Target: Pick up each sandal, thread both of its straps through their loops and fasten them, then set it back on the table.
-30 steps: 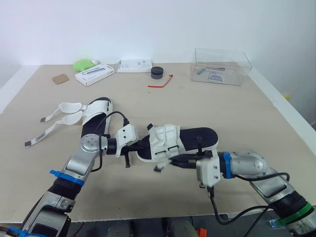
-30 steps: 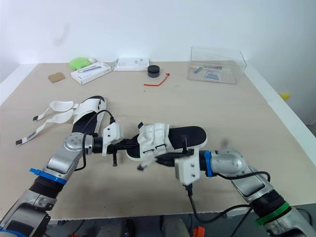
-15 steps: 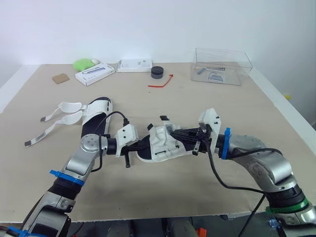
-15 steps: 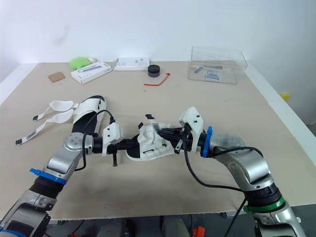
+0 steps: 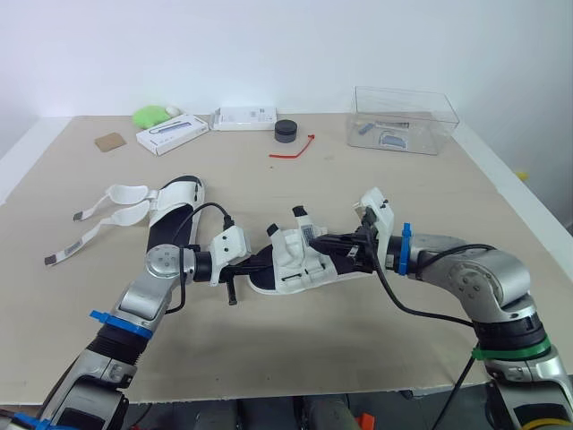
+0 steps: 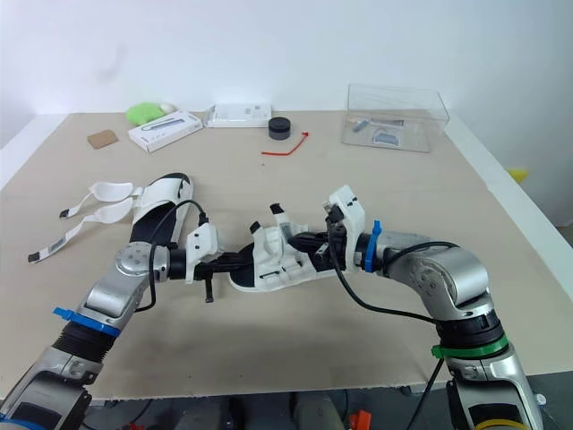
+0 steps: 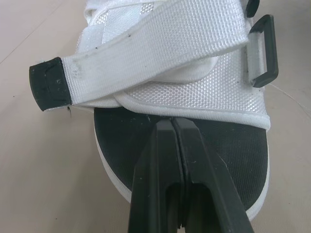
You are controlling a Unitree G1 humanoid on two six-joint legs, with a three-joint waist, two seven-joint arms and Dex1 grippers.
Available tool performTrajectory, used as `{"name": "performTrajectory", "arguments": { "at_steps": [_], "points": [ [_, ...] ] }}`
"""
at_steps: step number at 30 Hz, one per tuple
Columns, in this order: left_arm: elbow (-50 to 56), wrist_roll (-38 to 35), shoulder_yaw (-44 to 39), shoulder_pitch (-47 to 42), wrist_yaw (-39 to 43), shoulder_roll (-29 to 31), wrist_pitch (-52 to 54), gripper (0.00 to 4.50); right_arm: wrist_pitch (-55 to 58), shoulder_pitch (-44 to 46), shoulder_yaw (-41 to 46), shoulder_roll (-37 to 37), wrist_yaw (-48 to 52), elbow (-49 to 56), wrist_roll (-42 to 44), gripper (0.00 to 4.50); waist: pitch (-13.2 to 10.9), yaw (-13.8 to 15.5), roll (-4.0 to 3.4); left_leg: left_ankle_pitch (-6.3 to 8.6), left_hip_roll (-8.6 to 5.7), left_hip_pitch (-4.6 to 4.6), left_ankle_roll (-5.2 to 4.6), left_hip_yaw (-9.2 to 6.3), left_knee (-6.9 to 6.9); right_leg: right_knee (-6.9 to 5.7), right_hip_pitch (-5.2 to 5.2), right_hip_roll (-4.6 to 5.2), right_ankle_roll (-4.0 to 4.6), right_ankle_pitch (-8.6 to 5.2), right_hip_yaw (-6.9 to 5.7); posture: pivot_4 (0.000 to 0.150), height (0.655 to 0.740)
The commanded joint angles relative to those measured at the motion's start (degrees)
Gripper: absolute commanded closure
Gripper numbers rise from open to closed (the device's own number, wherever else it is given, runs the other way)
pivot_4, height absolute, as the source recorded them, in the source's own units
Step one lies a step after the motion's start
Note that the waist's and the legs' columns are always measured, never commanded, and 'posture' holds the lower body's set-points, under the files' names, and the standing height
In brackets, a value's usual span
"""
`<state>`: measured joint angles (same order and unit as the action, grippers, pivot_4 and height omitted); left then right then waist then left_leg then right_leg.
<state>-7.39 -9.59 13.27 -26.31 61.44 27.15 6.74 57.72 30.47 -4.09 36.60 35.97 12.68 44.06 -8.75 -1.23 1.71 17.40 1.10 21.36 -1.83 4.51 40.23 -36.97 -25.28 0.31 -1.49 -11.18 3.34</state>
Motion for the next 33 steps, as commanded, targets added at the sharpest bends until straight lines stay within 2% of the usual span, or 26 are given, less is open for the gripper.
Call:
{"name": "performTrajectory", "arguments": {
  "at_steps": [1,2,5,10,16,20,25,26,33],
  "points": [
    [0.14,0.22,0.33,0.84,-0.14,-0.01,0.81,4.50,1.33,2.02,1.78,-0.13,-0.76,-0.35,-0.89,3.78,0.00,0.00,0.00,0.00,0.00,0.01,0.00,0.00,0.00,0.00,0.00,0.00,0.00,0.00,0.00,0.150,0.7400],
    [0.10,0.24,0.36,0.81,-0.18,-0.08,0.82,4.50,1.42,2.52,1.71,-0.29,-1.07,-0.53,-1.32,3.56,0.00,0.00,0.00,0.00,0.00,0.01,0.00,0.01,0.00,0.00,-0.01,0.00,0.00,0.00,0.01,0.150,0.7400],
    [0.05,0.21,0.38,0.77,-0.25,-0.19,0.86,4.50,1.27,3.36,1.87,-0.58,-1.63,-0.56,-2.48,2.09,0.00,-0.01,0.00,0.00,0.00,0.01,0.00,0.01,0.00,0.00,-0.02,0.00,-0.02,0.00,0.01,0.150,0.7400],
    [-0.39,0.28,0.30,0.58,-0.18,-0.22,0.74,4.50,0.20,4.47,2.22,0.08,-1.39,0.37,-4.44,2.09,0.00,-0.02,0.00,0.00,0.00,0.06,0.00,0.00,0.00,0.01,-0.05,0.00,-0.03,-0.01,-0.01,0.150,0.7400],
    [-0.60,0.37,0.32,0.40,-0.20,-0.38,0.69,4.50,-9.66,7.69,0.23,1.09,1.41,-0.77,-12.33,2.09,0.00,-0.03,-0.01,0.01,-0.02,0.11,-0.02,0.01,0.00,0.04,-0.07,0.03,-0.04,-0.01,-0.02,0.150,0.7400],
    [-1.03,0.46,0.31,0.02,-0.17,-0.57,0.52,4.50,-12.31,9.10,-0.88,-0.93,3.42,-1.29,-13.78,2.09,0.00,-0.03,0.00,0.01,-0.01,0.10,-0.02,-0.03,0.00,0.04,-0.07,0.00,-0.04,-0.02,-0.06,0.150,0.7400],
    [-0.69,0.20,0.06,0.01,-0.28,-0.93,0.63,4.50,-13.87,8.23,-3.55,-3.25,4.86,-5.12,-16.79,4.35,0.00,0.00,0.00,0.01,-0.04,0.14,-0.01,-0.04,0.00,0.05,-0.07,0.07,-0.03,-0.02,-0.07,0.150,0.7400],
    [-0.28,-0.16,-0.11,0.23,-0.12,-0.92,0.71,4.50,-14.62,8.14,-4.60,-3.24,5.65,-6.64,-18.00,4.47,0.00,0.00,0.00,0.01,-0.05,0.14,-0.02,-0.03,0.00,0.06,-0.06,0.09,-0.04,-0.01,-0.07,0.150,0.7400],
    [1.46,-1.50,-0.81,1.18,0.86,-0.15,0.75,4.50,-14.70,10.55,-7.64,-2.96,8.77,-12.57,-22.42,4.47,-0.01,-0.04,-0.01,0.03,-0.04,0.14,-0.04,-0.04,-0.01,0.09,-0.08,0.09,-0.02,-0.02,-0.08,0.150,0.7400]
  ]
}}
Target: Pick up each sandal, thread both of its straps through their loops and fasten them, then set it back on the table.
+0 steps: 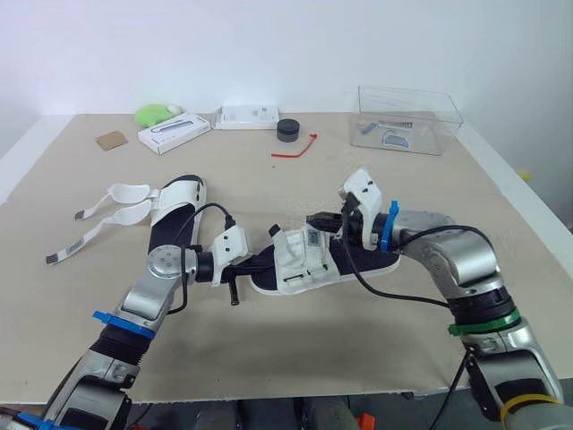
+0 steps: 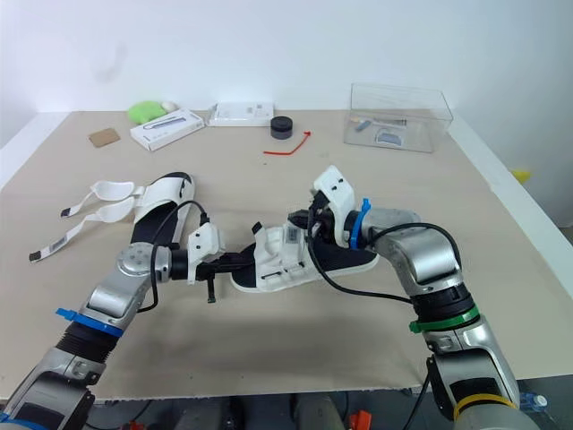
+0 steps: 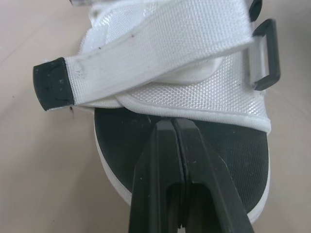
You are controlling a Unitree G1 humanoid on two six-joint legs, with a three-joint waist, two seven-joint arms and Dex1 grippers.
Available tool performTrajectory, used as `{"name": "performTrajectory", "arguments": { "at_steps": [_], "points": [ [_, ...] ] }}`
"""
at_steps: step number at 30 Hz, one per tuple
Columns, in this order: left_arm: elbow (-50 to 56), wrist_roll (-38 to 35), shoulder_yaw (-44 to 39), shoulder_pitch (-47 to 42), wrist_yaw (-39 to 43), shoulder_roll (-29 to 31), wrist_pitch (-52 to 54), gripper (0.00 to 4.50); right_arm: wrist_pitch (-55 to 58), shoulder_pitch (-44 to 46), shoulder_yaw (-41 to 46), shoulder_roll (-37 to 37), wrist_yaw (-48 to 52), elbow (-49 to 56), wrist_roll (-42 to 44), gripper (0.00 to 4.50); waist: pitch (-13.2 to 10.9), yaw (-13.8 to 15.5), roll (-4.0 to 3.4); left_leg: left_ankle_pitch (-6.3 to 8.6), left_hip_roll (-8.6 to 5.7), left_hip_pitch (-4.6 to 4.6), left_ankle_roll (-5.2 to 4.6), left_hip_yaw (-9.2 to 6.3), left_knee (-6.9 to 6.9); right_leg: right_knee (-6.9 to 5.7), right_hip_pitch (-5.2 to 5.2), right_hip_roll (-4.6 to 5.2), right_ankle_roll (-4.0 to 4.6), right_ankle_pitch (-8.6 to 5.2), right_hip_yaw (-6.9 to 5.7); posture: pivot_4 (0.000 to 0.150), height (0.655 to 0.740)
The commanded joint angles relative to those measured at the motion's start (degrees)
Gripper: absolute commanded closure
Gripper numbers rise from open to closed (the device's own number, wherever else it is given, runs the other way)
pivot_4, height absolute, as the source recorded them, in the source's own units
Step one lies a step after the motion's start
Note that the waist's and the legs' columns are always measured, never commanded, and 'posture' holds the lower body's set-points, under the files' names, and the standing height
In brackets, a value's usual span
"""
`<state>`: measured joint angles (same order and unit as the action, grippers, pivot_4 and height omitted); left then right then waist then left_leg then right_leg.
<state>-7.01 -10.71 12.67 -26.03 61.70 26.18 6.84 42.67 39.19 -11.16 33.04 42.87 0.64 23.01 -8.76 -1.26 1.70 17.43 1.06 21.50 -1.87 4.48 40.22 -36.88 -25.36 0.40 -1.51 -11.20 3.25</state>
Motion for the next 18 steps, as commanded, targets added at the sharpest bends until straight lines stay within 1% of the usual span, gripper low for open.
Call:
{"name": "performTrajectory", "arguments": {
  "at_steps": [1,4,7,8,10,14,15,16,17,18],
  "points": [
    [1.04,-0.28,-0.30,0.97,0.71,1.12,0.39,4.50,1.33,2.46,-0.71,0.97,3.00,-0.47,-1.08,4.47,0.00,-0.01,0.00,0.00,0.00,0.00,0.00,0.00,0.00,0.00,0.00,-0.01,0.00,0.00,0.00,0.150,0.7400],
    [1.00,-0.30,-0.30,0.98,0.76,1.39,0.37,4.50,4.85,5.72,0.35,1.19,5.02,-0.23,0.48,4.47,-0.01,-0.05,-0.01,0.00,0.02,0.00,0.00,-0.01,0.00,0.00,-0.01,-0.02,0.02,-0.01,-0.02,0.150,0.7400],
    [0.99,-0.32,-0.07,0.95,0.69,1.52,0.43,4.50,12.13,10.91,3.55,-0.51,6.04,0.21,5.35,4.47,-0.04,-0.19,-0.04,0.01,0.03,0.03,0.00,0.02,-0.02,-0.01,-0.07,-0.01,0.05,0.00,-0.01,0.150,0.7400],
    [0.92,-0.29,0.05,0.96,0.70,1.56,0.37,4.50,17.62,13.32,5.00,-1.35,6.10,0.19,8.31,4.18,-0.04,-0.19,-0.05,0.01,0.05,0.03,0.00,0.03,-0.02,-0.01,-0.08,0.00,0.06,0.00,-0.01,0.150,0.7400],
    [0.78,-0.24,0.24,0.98,0.73,1.58,0.25,4.50,24.56,16.09,5.05,-1.58,6.67,1.21,11.24,3.54,-0.04,-0.13,-0.05,0.02,0.11,0.04,0.00,0.01,-0.02,-0.01,-0.09,0.04,0.12,0.02,-0.03,0.150,0.7400],
    [0.70,-0.21,0.41,1.01,0.85,1.64,0.15,4.50,37.85,19.33,4.44,-2.09,5.89,4.85,16.48,1.70,-0.03,-0.12,-0.04,0.03,0.14,0.04,0.03,-0.16,-0.13,-0.01,-0.08,0.22,0.31,-0.08,-0.25,0.150,0.7400],
    [0.64,-0.22,0.37,0.99,0.88,1.64,0.14,4.50,40.74,19.76,4.56,-2.48,5.38,5.63,17.53,1.18,-0.03,-0.11,-0.04,0.03,0.13,0.04,0.03,-0.17,-0.17,-0.01,-0.09,0.28,0.35,-0.10,-0.30,0.150,0.7400],
    [0.63,-0.21,0.37,1.03,0.92,1.64,0.10,4.50,43.21,19.95,4.38,-2.68,4.78,6.32,18.13,0.76,-0.03,-0.11,-0.04,0.04,0.13,0.04,0.04,-0.17,-0.21,-0.01,-0.10,0.34,0.38,-0.12,-0.38,0.150,0.7400],
    [0.62,-0.18,0.39,1.05,0.97,1.64,0.06,4.50,45.68,20.06,4.05,-2.77,4.22,6.62,18.51,0.26,-0.03,-0.11,-0.04,0.04,0.13,0.04,0.05,-0.18,-0.24,-0.01,-0.10,0.39,0.40,-0.13,-0.44,0.150,0.7400],
    [0.67,-0.16,0.40,1.11,1.01,1.65,0.05,4.50,47.30,20.01,3.92,-2.91,3.73,6.81,18.73,0.26,-0.03,-0.11,-0.04,0.04,0.11,0.04,0.05,-0.20,-0.27,-0.01,-0.11,0.43,0.41,-0.14,-0.48,0.150,0.7400]
  ]
}}
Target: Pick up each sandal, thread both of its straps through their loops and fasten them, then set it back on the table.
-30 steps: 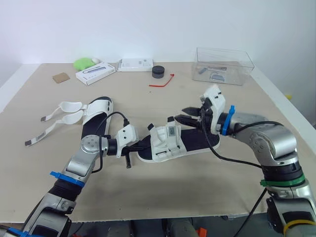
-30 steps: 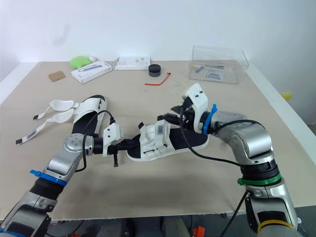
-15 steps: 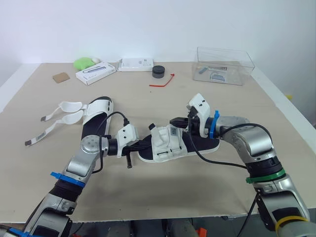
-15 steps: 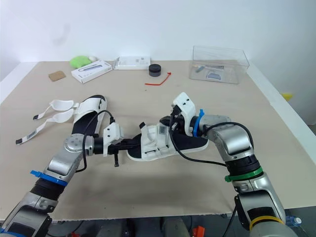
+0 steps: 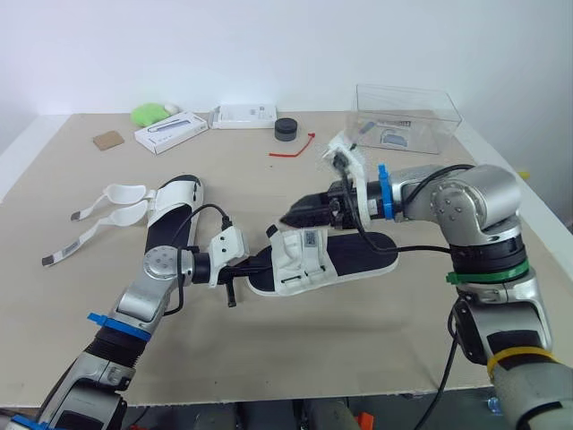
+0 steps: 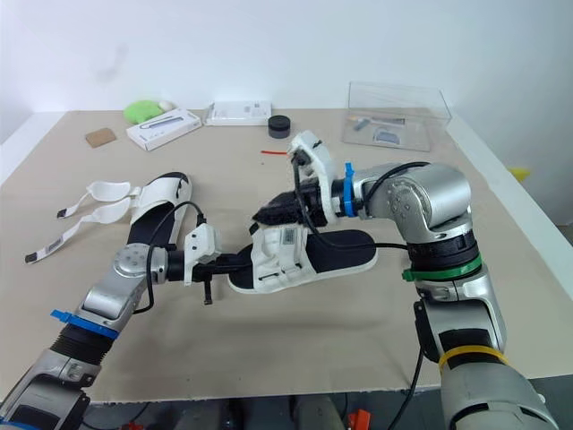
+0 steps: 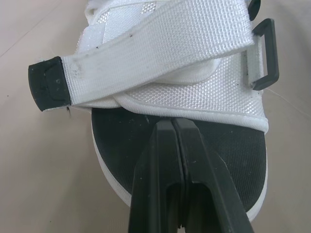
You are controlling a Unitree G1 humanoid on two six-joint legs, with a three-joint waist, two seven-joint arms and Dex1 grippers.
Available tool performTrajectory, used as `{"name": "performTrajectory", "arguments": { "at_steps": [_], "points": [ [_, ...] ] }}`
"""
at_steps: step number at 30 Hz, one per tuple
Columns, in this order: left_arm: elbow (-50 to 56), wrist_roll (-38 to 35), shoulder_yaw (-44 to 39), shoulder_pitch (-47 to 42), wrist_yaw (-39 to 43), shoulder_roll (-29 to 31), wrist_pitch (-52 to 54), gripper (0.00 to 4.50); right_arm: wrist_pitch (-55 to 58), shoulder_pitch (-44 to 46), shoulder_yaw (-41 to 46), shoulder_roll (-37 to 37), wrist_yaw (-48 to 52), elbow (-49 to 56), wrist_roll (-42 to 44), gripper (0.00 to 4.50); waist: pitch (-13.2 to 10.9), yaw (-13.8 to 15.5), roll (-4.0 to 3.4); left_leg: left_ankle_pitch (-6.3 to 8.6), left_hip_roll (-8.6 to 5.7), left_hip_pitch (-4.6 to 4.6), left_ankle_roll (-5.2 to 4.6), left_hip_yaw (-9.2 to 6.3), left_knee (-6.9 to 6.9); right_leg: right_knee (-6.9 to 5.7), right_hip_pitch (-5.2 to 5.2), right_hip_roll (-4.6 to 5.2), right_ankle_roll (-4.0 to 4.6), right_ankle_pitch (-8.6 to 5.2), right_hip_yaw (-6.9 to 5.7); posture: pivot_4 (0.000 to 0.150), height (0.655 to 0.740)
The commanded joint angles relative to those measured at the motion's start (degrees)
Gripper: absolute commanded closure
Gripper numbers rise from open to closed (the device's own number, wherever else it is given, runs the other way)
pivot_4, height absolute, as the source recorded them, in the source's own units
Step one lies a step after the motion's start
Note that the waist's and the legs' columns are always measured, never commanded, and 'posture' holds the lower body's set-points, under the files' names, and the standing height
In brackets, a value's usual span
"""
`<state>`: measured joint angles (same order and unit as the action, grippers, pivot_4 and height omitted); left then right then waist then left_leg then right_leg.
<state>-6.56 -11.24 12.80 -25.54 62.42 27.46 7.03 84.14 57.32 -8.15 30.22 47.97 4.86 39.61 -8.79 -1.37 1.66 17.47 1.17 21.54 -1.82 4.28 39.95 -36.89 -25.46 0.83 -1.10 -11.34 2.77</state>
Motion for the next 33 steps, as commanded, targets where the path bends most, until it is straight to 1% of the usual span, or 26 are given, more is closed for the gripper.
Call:
{"name": "performTrajectory", "arguments": {
  "at_steps": [1,8,12,16,21,25,30,31,33],
  "points": [
    [0.25,0.39,0.30,0.65,0.34,0.37,-0.17,4.50,7.18,1.82,1.01,-0.64,-2.27,2.10,1.96,0.26,0.00,0.00,0.00,0.01,-0.01,0.01,0.02,-0.03,-0.01,0.00,0.00,0.03,0.00,0.00,-0.05,0.150,0.7400],
    [0.59,0.40,0.48,0.84,0.46,0.18,-0.15,4.50,8.36,3.00,-0.28,-1.59,-6.39,-5.99,5.55,0.26,0.00,-0.03,0.00,0.03,-0.05,0.03,0.06,-0.02,-0.01,0.01,-0.01,0.05,-0.01,0.00,-0.11,0.150,0.7400],
    [0.72,0.45,0.59,0.99,0.37,0.03,-0.15,4.50,8.36,4.07,-1.24,-1.78,-7.72,-10.13,10.53,0.26,0.00,-0.03,0.00,0.03,-0.05,0.03,0.05,-0.03,-0.04,0.03,0.00,0.04,-0.01,-0.01,-0.15,0.150,0.7400],
    [1.10,0.48,0.61,1.33,0.00,-0.16,-0.08,4.50,8.36,5.53,-2.14,-3.76,-10.21,-15.93,15.02,0.26,0.00,-0.04,0.00,0.03,-0.05,0.03,0.05,-0.02,-0.07,0.06,0.00,0.03,-0.02,0.00,-0.15,0.150,0.7400],
    [1.42,0.45,0.54,1.57,-0.24,-0.03,0.09,4.50,8.36,6.12,-4.14,-3.87,-13.25,-17.64,20.00,0.26,0.00,-0.05,0.00,0.04,-0.05,0.05,0.05,-0.05,-0.12,0.11,0.00,0.04,-0.02,0.00,-0.15,0.150,0.7400],
    [1.57,0.46,0.53,1.82,-0.46,0.06,0.21,4.50,8.36,5.84,-4.22,-4.98,-15.61,-18.62,20.66,0.26,0.00,-0.05,0.00,0.04,-0.05,0.06,0.04,-0.08,-0.22,0.19,0.00,0.05,-0.02,0.00,-0.14,0.150,0.7400],
    [2.03,0.43,0.77,2.38,-0.71,-0.04,0.33,4.50,8.36,5.79,-2.37,-6.80,-17.83,-19.31,19.39,0.26,0.00,-0.05,0.00,0.04,-0.05,0.07,0.04,-0.15,-0.22,0.20,0.00,0.04,-0.03,0.00,-0.16,0.150,0.7400],
    [2.13,0.40,0.79,2.45,-0.74,-0.07,0.39,4.50,8.36,5.73,-1.75,-7.22,-18.30,-19.33,18.88,0.49,0.00,-0.05,0.00,0.04,-0.05,0.07,0.04,-0.16,-0.22,0.20,0.00,0.04,-0.02,0.00,-0.16,0.150,0.7400],
    [2.20,0.36,0.84,2.49,-0.78,-0.15,0.46,4.50,8.36,5.55,0.32,-8.19,-19.25,-19.56,16.92,1.12,0.00,-0.05,0.00,0.04,-0.05,0.09,0.04,-0.19,-0.22,0.20,0.01,0.04,-0.02,0.00,-0.18,0.150,0.7400]
  ]
}}
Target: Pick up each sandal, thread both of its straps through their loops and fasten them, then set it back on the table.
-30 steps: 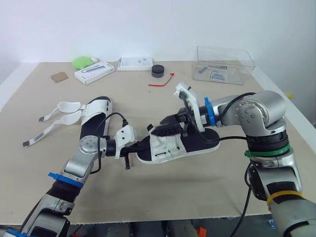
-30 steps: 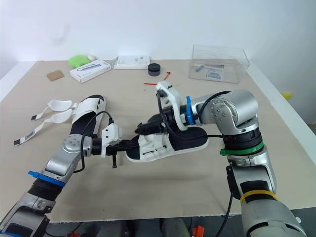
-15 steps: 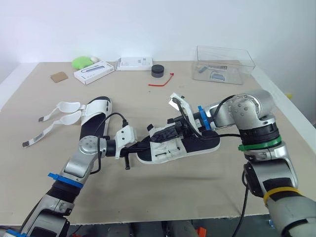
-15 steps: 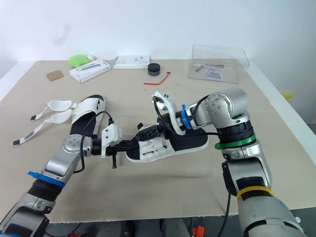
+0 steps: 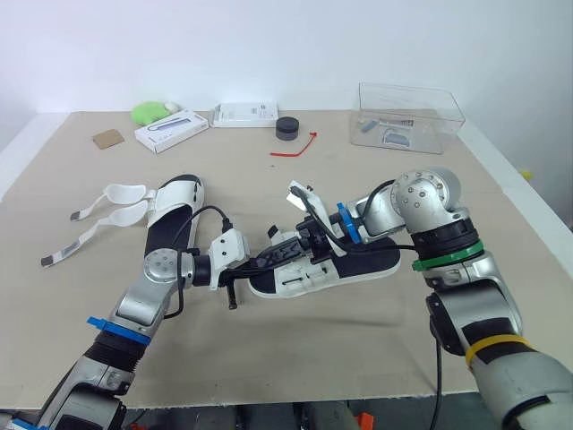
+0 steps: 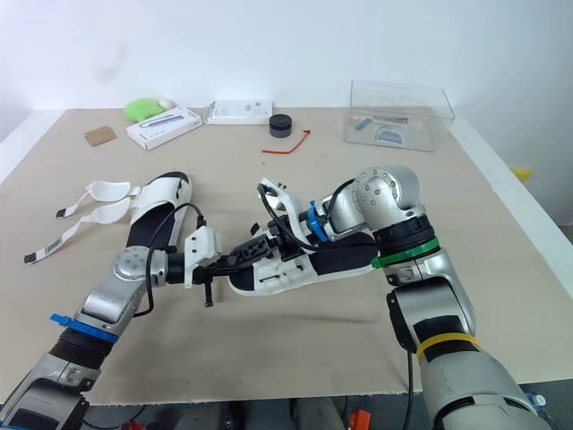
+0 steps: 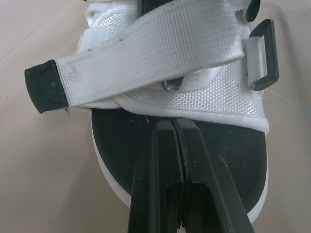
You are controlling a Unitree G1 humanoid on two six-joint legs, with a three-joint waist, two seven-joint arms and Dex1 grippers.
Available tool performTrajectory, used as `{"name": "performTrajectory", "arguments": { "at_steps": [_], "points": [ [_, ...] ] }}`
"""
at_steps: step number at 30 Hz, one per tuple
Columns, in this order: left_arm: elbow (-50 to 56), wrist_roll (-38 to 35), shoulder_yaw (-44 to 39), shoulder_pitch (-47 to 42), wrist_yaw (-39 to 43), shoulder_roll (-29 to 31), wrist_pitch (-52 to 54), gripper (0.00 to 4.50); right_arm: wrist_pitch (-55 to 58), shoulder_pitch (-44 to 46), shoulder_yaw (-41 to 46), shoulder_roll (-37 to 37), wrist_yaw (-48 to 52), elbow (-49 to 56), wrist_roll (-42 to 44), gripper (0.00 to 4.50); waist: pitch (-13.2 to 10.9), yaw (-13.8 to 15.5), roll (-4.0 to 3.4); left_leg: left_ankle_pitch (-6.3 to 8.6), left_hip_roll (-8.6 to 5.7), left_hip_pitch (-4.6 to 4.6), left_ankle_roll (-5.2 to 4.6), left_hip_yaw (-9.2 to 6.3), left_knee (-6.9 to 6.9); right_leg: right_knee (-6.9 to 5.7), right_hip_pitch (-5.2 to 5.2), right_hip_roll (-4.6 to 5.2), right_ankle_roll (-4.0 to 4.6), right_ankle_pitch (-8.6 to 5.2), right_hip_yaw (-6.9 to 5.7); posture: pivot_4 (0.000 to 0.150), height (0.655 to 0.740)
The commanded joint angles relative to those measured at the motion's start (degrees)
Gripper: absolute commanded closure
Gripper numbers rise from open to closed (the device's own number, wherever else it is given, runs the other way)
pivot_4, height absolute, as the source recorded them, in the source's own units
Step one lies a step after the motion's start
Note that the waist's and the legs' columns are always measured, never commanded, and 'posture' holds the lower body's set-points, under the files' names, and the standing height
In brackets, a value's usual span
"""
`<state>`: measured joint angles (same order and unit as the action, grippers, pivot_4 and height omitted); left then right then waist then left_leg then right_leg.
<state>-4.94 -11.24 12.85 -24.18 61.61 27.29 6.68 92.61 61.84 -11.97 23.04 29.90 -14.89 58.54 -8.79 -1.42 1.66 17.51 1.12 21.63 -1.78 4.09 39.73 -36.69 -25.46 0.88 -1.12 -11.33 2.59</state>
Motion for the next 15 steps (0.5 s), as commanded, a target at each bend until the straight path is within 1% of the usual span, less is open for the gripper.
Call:
{"name": "performTrajectory", "arguments": {
  "at_steps": [1,2,5,6,7,8,13,15],
  "points": [
    [0.57,0.30,0.79,1.12,0.05,-0.03,0.85,4.50,-0.29,0.83,4.73,-1.12,-1.35,0.21,-2.98,1.39,0.00,0.01,0.00,0.00,0.00,0.01,0.00,-0.01,0.00,0.00,0.00,0.00,0.00,0.00,-0.01,0.150,0.7400],
    [0.51,0.31,0.81,1.08,0.03,-0.06,0.83,4.50,-0.90,0.47,4.73,-0.88,-1.01,0.77,-3.82,1.74,0.00,0.01,0.00,0.00,0.00,0.02,0.00,-0.02,0.00,0.00,0.00,0.00,0.00,0.00,-0.02,0.150,0.7400],
    [0.45,0.31,0.83,0.94,0.00,-0.15,0.88,4.50,-2.42,-0.56,5.55,-0.77,-0.18,2.21,-5.65,3.18,0.00,0.01,0.00,0.00,0.00,0.08,0.00,-0.11,-0.01,0.06,0.00,0.00,0.00,0.00,-0.09,0.150,0.7400],
    [0.38,0.34,0.84,0.86,-0.01,-0.18,0.86,4.50,-3.59,-0.96,5.98,-0.76,0.34,2.89,-6.11,3.59,0.00,0.01,0.00,0.00,0.00,0.09,0.00,-0.13,-0.01,0.08,0.00,0.00,0.00,0.00,-0.11,0.150,0.7400],
    [0.26,0.39,0.86,0.79,0.00,-0.20,0.80,4.50,-4.62,-1.28,6.64,-0.80,0.74,3.44,-6.42,4.11,0.00,0.01,0.00,0.00,0.00,0.11,0.00,-0.17,-0.02,0.10,0.00,0.00,0.00,0.00,-0.13,0.150,0.7400],
    [0.19,0.40,0.86,0.74,0.02,-0.22,0.77,4.50,-6.12,-1.63,6.93,-0.71,1.24,4.21,-6.90,4.41,0.00,0.01,0.00,0.00,0.00,0.12,0.00,-0.19,-0.02,0.11,0.00,0.00,0.00,0.00,-0.14,0.150,0.7400],
    [0.11,0.43,0.99,0.69,0.17,-0.36,0.77,4.50,-14.56,-3.55,5.84,1.05,5.70,9.46,-10.32,4.41,0.00,0.02,0.00,0.00,-0.01,0.23,0.00,-0.30,-0.01,0.21,0.00,0.00,-0.02,0.01,-0.25,0.150,0.7400],
    [-0.17,0.51,1.10,0.45,0.20,-0.60,0.68,4.50,-21.40,-4.88,4.30,2.58,9.05,13.10,-13.33,4.41,0.00,0.03,0.00,0.00,-0.02,0.26,0.00,-0.32,-0.01,0.25,-0.01,0.00,-0.03,0.02,-0.28,0.150,0.7400]
  ]
}}
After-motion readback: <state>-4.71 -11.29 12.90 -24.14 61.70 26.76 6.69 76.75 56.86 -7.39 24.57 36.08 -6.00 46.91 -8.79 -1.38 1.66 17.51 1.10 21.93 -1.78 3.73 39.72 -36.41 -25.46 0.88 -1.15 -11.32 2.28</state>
